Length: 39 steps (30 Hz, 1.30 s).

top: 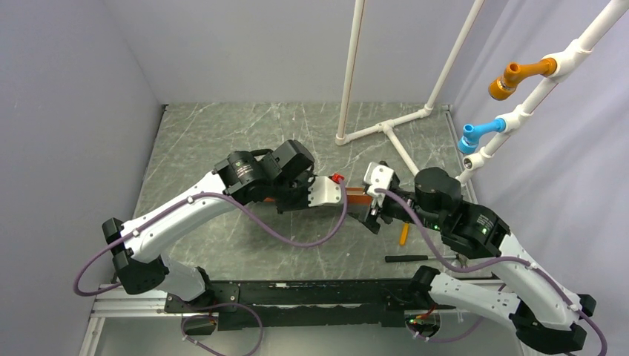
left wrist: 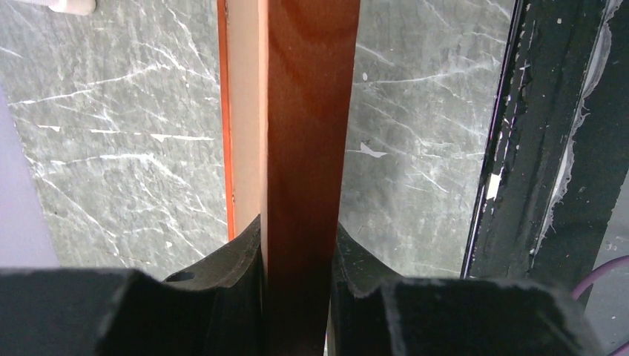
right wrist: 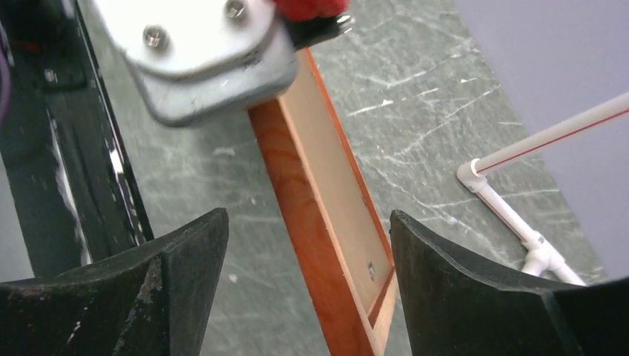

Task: Take the photo out of the frame

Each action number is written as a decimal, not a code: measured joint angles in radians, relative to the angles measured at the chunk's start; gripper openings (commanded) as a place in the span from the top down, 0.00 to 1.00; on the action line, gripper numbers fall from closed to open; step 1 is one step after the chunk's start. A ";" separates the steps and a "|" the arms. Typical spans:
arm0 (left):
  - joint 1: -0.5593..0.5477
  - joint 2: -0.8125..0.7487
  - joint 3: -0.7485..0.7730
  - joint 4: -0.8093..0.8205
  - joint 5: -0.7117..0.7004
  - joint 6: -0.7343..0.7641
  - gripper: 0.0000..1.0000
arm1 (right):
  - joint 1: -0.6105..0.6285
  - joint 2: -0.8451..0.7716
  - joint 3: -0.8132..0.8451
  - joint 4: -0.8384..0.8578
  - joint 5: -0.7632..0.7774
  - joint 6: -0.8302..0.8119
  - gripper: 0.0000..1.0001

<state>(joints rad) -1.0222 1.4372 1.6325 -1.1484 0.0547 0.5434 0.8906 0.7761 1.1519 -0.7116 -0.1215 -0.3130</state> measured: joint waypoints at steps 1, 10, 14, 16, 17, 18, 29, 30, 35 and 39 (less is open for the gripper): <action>0.005 0.000 0.000 0.002 0.010 0.006 1.00 | 0.000 0.011 0.004 -0.014 -0.012 -0.032 0.20; 0.043 0.003 0.000 -0.002 0.087 0.063 1.00 | 0.009 0.181 0.088 -0.092 -0.002 -0.254 0.46; 0.067 0.017 -0.001 0.008 0.116 0.092 1.00 | 0.011 0.195 0.088 -0.108 0.014 -0.288 0.62; 0.081 0.023 -0.001 0.012 0.132 0.100 1.00 | 0.012 0.204 0.088 -0.112 0.012 -0.300 0.71; 0.087 0.024 0.000 0.014 0.135 0.102 1.00 | 0.014 0.205 0.088 -0.111 0.012 -0.308 0.75; 0.091 0.024 0.000 0.018 0.139 0.104 1.00 | 0.014 0.206 0.088 -0.113 0.011 -0.312 0.81; 0.109 -0.093 -0.172 0.174 0.147 0.105 0.44 | 0.028 0.204 0.077 -0.126 -0.014 -0.415 1.00; 0.109 -0.124 -0.214 0.209 0.140 0.099 0.40 | 0.028 0.204 0.074 -0.128 -0.023 -0.426 1.00; 0.108 -0.298 -0.391 0.307 0.120 0.134 0.28 | 0.008 0.206 0.075 -0.156 -0.022 -0.450 1.00; 0.087 -0.372 -0.477 0.380 0.057 0.183 0.16 | 0.000 0.219 0.090 -0.173 -0.031 -0.454 1.00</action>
<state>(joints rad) -0.9356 1.0657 1.1557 -0.7689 0.1116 0.7269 0.8902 0.9947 1.2423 -0.8848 -0.1528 -0.7670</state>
